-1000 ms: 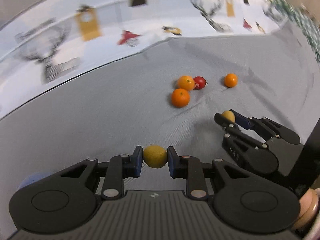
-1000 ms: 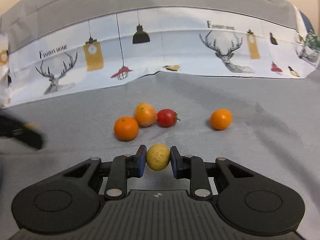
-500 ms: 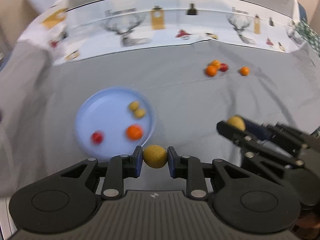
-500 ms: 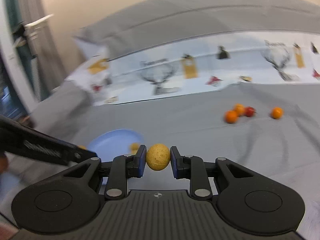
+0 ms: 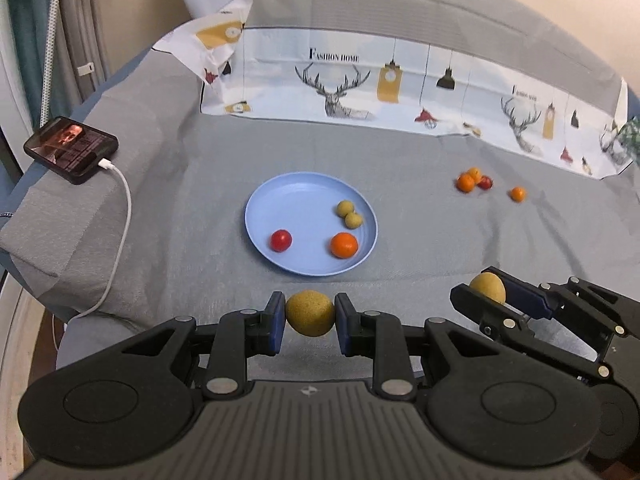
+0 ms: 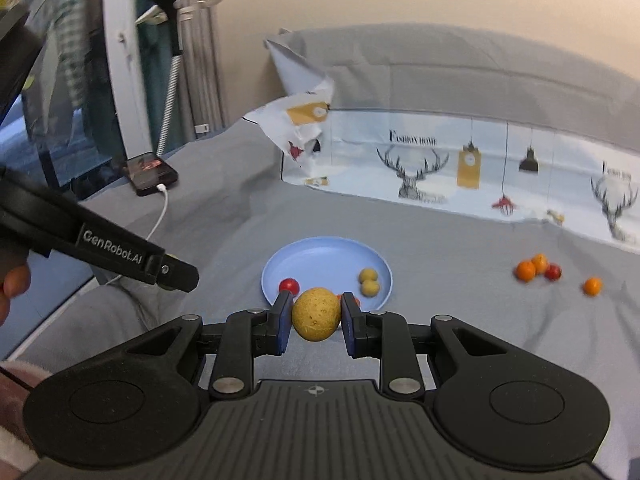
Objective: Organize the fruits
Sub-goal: 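Carry yellow fruit in left tool onto blue plate while right tool carries its yellow fruit there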
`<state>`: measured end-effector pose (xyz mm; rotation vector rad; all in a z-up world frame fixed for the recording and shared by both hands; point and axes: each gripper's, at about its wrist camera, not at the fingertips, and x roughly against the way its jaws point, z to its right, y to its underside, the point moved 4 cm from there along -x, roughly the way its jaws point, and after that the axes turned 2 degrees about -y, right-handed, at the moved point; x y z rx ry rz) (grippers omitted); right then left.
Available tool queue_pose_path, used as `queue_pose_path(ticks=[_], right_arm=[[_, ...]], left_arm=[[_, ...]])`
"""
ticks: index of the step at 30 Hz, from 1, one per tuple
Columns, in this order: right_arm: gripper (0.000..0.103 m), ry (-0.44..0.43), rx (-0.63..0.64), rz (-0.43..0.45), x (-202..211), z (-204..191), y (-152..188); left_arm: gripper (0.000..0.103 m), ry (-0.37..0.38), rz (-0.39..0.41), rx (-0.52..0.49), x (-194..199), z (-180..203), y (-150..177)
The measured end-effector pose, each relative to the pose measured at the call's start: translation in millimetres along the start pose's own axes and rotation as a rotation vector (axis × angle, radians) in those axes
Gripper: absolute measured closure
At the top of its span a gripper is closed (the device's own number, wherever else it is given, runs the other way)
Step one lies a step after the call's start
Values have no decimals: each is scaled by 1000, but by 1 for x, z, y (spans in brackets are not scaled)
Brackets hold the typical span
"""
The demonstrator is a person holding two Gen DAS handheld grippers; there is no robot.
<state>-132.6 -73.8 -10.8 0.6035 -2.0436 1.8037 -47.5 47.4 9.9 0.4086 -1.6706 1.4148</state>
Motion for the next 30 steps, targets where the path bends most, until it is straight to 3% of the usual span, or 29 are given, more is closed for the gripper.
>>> queue_pose_path(ticks=[6,30], right_arm=[[76,16,34,12,6,-9,-4],[76,15,43,-34,-4,-11,1]], left_arm=[[74,19,34,9,10,-2,2],[74,22,-15,49,-8,-9,6]])
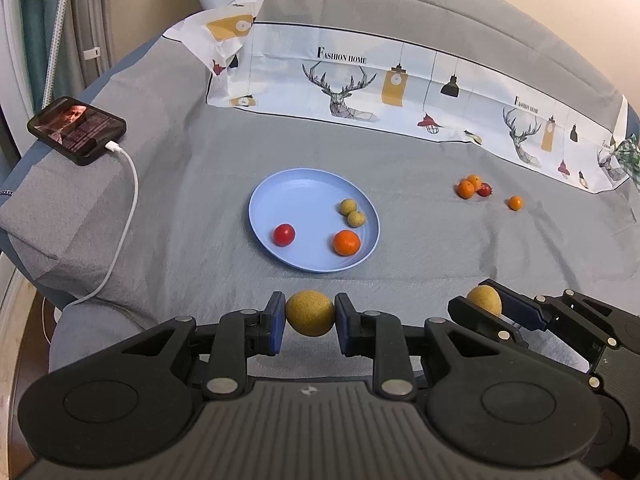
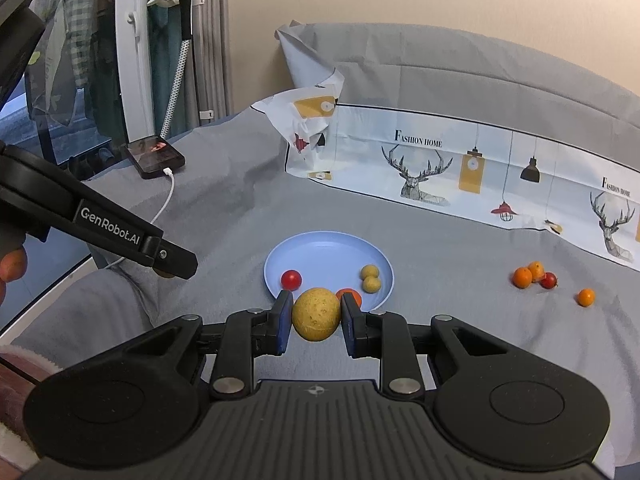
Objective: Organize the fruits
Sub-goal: 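Carry yellow fruit in left tool onto blue plate while right tool carries its yellow fruit there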
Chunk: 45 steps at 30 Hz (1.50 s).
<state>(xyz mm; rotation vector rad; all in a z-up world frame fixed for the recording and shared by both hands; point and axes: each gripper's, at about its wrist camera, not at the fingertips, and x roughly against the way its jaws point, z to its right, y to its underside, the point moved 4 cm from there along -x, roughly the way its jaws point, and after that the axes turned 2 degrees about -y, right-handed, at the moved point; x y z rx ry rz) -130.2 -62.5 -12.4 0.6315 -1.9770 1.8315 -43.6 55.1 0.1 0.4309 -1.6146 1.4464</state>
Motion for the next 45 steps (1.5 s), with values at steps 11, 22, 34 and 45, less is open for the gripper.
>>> queue_pose_path(ticks=[11,22,34,45], right_arm=[[76,-4,-20,-20,-9,4,2],[76,9,-24,-41,-30,8,-1],[76,-3,-26,-47,-80,21,-19],[76,11,-46,-117,-162,49,-24]], left_arm=[[74,-7,-29,0,-12,-2,-2],[74,-34,-53,13,-39,-7,-18],[74,-71,-73,17,-85,-13,-57],[74,-98,-144,-28,-174,-9,-92]])
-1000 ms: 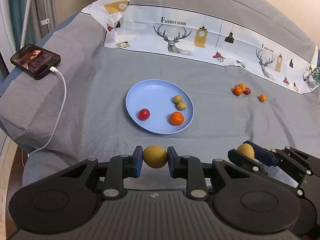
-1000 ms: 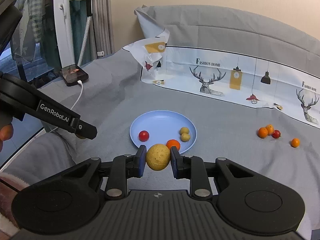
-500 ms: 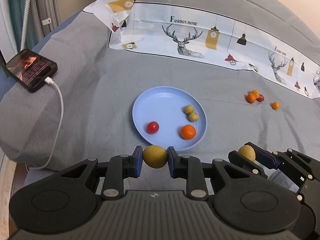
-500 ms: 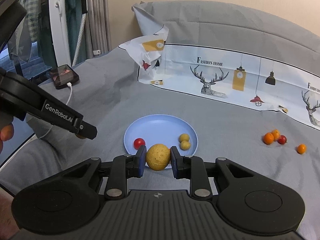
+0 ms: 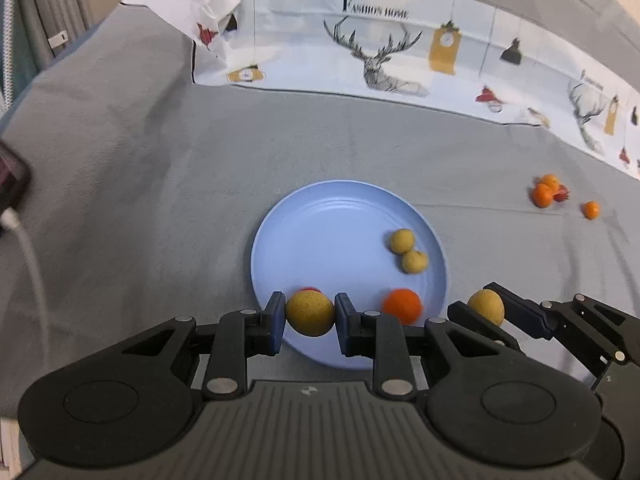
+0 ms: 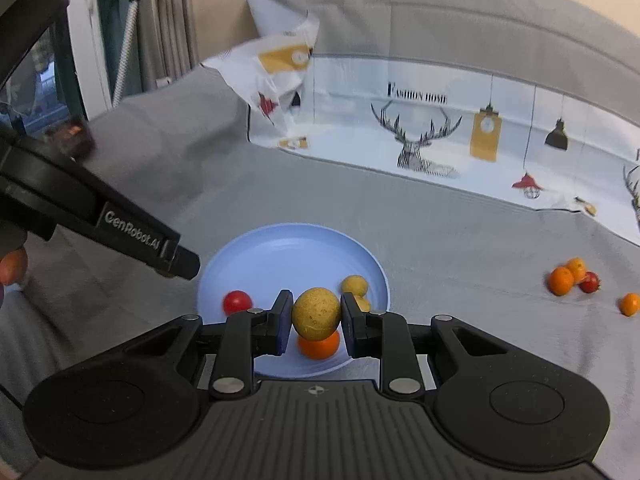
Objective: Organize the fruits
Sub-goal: 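Carry yellow fruit in left tool onto blue plate while right tool carries its yellow fruit there, then open both tools and lift them away from the blue plate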
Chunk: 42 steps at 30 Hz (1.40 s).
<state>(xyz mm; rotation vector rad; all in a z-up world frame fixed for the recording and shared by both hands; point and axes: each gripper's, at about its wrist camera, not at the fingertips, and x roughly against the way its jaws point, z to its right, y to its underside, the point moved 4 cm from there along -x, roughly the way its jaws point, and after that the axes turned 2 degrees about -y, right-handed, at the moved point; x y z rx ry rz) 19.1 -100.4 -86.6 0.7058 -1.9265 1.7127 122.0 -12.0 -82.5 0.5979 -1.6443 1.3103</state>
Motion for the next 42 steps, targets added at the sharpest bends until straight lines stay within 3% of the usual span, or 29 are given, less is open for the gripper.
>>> queue_pose_path(ticks=[12,14,15,16,17,18,20,22,32,42], right_arm=[[76,2,19,-99,-78,9,-1],[76,-6,25,-109,-85,8,-1],[76,-11,28,-116,-88,7,-2],[73,-13,31,-120,-90,7,-2],[64,-16,34,-121,-91,6,-4],[57,-19,36,-120,-90,6,-6],[29,-8,37,-111,-84,6,-9],[19,9,29,-111,-74,5,-8],[1,32,-28,-112,13,-15,15],[1,84,-52,19,88,-29,14]], left_arm=[[74,-49,-60,-26,-71,0,-25],[55,-48,-70,-20,-76,-3,-29],[28,-32,-69,-9,-76,-4,-32],[14,-20,-55,5,-73,-6,-33],[1,-14,-31,16,-68,-8,-34],[0,-13,5,25,-61,-10,-35],[0,-19,31,6,-51,-10,-33],[0,-39,28,4,-41,-9,-28],[0,-46,73,44,44,-18,31],[0,-44,189,100,115,-29,66]])
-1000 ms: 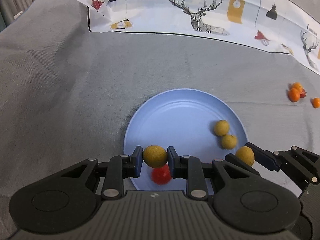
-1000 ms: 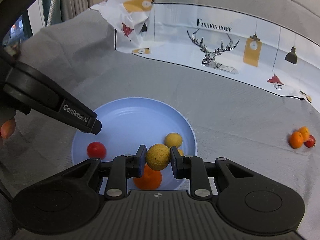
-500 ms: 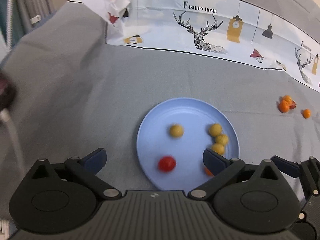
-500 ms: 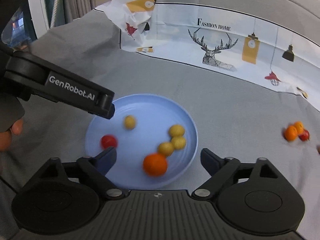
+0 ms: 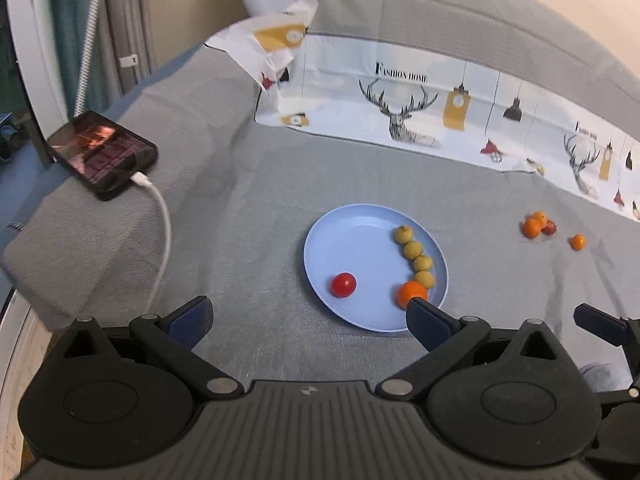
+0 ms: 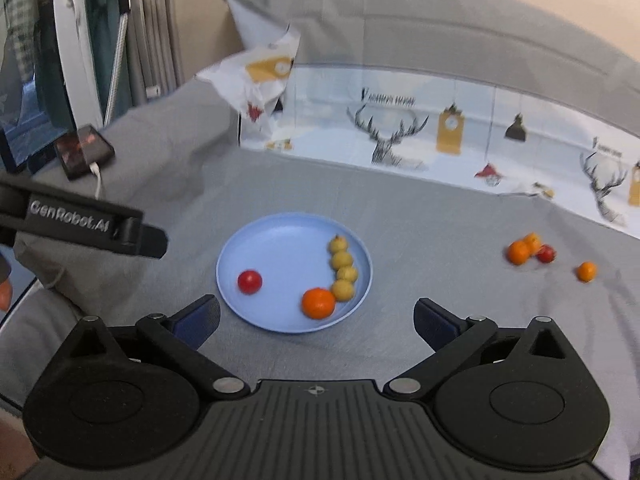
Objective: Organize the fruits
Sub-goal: 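Open both tools and lift them away from the blue plate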
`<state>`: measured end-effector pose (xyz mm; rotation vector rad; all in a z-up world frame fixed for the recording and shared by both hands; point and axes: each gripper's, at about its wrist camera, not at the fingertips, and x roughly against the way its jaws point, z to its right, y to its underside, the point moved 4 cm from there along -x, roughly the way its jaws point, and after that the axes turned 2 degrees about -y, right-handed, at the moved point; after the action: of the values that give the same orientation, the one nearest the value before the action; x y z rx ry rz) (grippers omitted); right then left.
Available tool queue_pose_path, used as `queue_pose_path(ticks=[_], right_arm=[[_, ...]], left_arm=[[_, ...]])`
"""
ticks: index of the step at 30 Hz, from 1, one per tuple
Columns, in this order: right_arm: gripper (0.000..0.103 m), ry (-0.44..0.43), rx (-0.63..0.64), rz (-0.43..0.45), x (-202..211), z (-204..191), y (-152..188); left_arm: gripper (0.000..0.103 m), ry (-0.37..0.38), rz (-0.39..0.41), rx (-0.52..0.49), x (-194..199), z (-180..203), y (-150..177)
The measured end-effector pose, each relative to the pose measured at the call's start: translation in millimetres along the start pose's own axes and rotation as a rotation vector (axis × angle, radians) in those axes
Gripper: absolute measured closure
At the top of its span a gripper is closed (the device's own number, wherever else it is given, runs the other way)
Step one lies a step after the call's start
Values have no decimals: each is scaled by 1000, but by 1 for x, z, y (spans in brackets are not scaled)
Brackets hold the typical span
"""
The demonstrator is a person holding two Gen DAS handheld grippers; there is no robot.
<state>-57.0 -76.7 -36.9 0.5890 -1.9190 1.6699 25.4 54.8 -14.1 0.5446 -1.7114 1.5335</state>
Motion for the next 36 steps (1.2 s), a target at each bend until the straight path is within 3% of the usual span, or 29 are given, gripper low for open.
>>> queue_pose_path(ticks=[18,36], right_arm=[[1,39,25,160,81,-9,12],[1,40,9,152,79,-11,16]], left_arm=[[0,-8,126,-29,66,7,30],[0,-4,111,-46,61,9,32]])
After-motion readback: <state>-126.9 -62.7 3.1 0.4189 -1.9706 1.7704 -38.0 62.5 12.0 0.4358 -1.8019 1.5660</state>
